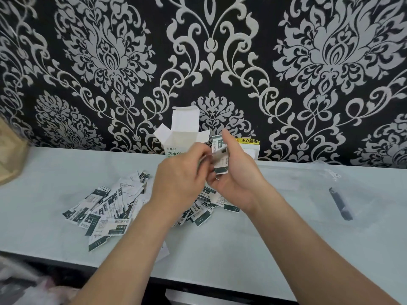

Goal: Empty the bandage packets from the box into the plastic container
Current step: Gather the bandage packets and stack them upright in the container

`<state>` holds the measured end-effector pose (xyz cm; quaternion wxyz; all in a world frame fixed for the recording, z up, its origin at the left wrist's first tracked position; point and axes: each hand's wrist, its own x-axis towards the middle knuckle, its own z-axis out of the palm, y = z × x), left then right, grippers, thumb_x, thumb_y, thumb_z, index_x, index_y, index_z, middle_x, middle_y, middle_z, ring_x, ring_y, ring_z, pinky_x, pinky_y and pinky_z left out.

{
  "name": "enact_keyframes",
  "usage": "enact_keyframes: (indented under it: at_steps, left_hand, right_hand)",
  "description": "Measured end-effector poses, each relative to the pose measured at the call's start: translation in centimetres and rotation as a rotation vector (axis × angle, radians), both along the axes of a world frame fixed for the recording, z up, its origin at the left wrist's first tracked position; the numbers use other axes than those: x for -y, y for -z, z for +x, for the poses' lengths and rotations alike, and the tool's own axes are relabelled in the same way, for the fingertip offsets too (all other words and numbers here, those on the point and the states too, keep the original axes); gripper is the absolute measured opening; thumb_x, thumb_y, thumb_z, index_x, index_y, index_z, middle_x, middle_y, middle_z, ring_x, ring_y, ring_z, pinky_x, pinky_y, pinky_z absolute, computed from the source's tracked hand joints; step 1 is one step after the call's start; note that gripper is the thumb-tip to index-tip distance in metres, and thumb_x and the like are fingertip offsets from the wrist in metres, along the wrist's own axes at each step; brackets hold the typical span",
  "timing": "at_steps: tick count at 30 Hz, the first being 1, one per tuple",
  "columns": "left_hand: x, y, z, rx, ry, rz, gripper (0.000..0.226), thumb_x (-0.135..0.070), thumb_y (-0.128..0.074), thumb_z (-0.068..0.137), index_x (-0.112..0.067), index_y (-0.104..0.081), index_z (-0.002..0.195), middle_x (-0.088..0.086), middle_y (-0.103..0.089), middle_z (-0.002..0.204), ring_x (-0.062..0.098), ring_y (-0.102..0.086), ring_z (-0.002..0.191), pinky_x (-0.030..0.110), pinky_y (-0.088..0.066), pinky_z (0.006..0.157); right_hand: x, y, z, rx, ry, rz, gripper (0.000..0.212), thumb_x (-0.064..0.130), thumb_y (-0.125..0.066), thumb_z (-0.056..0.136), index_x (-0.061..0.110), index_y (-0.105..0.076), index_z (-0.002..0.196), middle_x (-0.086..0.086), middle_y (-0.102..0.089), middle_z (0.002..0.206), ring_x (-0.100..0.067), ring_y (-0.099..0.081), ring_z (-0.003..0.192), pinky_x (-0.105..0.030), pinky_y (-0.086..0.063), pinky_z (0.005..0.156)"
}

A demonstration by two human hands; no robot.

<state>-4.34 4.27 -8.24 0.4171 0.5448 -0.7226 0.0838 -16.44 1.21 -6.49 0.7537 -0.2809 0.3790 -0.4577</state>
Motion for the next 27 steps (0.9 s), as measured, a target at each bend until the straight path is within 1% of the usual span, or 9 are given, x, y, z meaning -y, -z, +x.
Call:
enact_keyframes:
  at_steps: [3,5,8,10,13,17,21,24,27]
  left_hand:
    - [0.2,0.1,-0.4,0.043,0.075,0.065,0.016,-0.028,-0.052,0.092,-0.018,-0.064,0.09,-0.006,-0.067,0.075,0.018,-0.061,0.07,0.039,-0.051,0.061]
    - [0.2,0.0,-0.7,0.021,0.159,0.107,0.023,-0.028,-0.052,0.091,-0.014,-0.07,0.092,-0.005,-0.069,0.086,0.015,-0.06,0.084,0.037,-0.05,0.076]
    - [0.1,-0.6,-0.7,-0.141,0.21,0.194,0.021,-0.022,-0.062,0.089,-0.016,-0.074,0.104,-0.015,-0.067,0.103,0.004,-0.056,0.105,0.021,-0.043,0.095]
    - [0.0,-1.4,-0.1,-0.326,0.241,0.337,0.014,-0.017,-0.063,0.091,-0.017,-0.073,0.101,-0.02,-0.063,0.106,0.007,-0.057,0.105,0.029,-0.045,0.098]
    - [0.3,-2.3,1.3,-0.589,0.245,0.535,0.014,-0.018,-0.057,0.094,-0.01,-0.069,0.095,-0.002,-0.063,0.109,0.026,-0.064,0.1,0.044,-0.052,0.093]
    - [0.6,-2.3,1.0,-0.91,0.195,0.69,0.014,-0.015,-0.057,0.095,-0.011,-0.07,0.098,0.01,-0.074,0.097,0.023,-0.072,0.081,0.024,-0.057,0.068]
    - [0.5,-1.8,-1.0,-1.214,0.196,0.69,0.008,-0.008,-0.065,0.089,-0.007,-0.065,0.097,0.012,-0.074,0.077,0.021,-0.07,0.062,0.018,-0.054,0.049]
    - [0.7,-1.6,-1.4,-1.221,0.131,0.588,0.019,-0.003,-0.07,0.084,-0.006,-0.064,0.102,0.01,-0.074,0.08,0.018,-0.069,0.064,0.023,-0.057,0.056]
    - [0.7,-2.4,-0.2,-1.003,0.046,0.473,0.022,0.001,-0.068,0.084,-0.013,-0.065,0.101,0.003,-0.075,0.092,0.016,-0.072,0.078,0.03,-0.06,0.069]
  right_hand:
    - [0.1,0.3,-0.1,-0.002,0.01,0.001,0.044,0.044,-0.057,0.093,0.005,-0.061,0.113,-0.012,-0.06,0.094,-0.022,-0.06,0.08,-0.036,-0.054,0.075]
    - [0.1,0.3,-0.4,-0.016,0.06,-0.004,0.034,0.034,-0.051,0.099,0.005,-0.06,0.115,-0.015,-0.065,0.093,-0.025,-0.063,0.082,-0.044,-0.054,0.085]
    - [0.5,0.0,-1.0,-0.032,0.15,-0.012,0.03,0.028,-0.046,0.101,0.005,-0.06,0.114,-0.015,-0.067,0.094,-0.026,-0.062,0.081,-0.044,-0.055,0.078]
    - [0.7,-0.4,-1.3,-0.05,0.17,-0.026,0.029,0.028,-0.045,0.102,0.005,-0.059,0.113,-0.017,-0.068,0.097,-0.029,-0.065,0.082,-0.043,-0.056,0.074]
    - [1.0,-0.5,-1.8,-0.209,0.124,-0.125,0.029,0.026,-0.044,0.102,0.002,-0.056,0.114,-0.016,-0.072,0.095,-0.027,-0.069,0.081,-0.044,-0.057,0.081]
    - [0.9,-0.6,-1.9,-0.28,0.125,-0.234,0.031,0.025,-0.049,0.101,0.001,-0.054,0.119,-0.016,-0.074,0.099,-0.03,-0.071,0.092,-0.042,-0.056,0.082]
    - [0.2,-0.5,-0.7,-0.209,0.221,-0.275,0.026,0.018,-0.048,0.101,-0.002,-0.06,0.112,-0.014,-0.073,0.093,-0.022,-0.071,0.074,-0.031,-0.057,0.063]
    - [0.0,-0.4,-0.5,-0.19,0.207,-0.238,0.02,0.018,-0.048,0.101,0.004,-0.062,0.105,-0.008,-0.072,0.083,-0.018,-0.068,0.07,-0.03,-0.055,0.064]
    - [0.5,-1.0,-1.7,-0.144,0.121,-0.128,0.021,0.023,-0.048,0.1,0.006,-0.06,0.101,-0.012,-0.073,0.087,-0.025,-0.069,0.082,-0.037,-0.057,0.073]
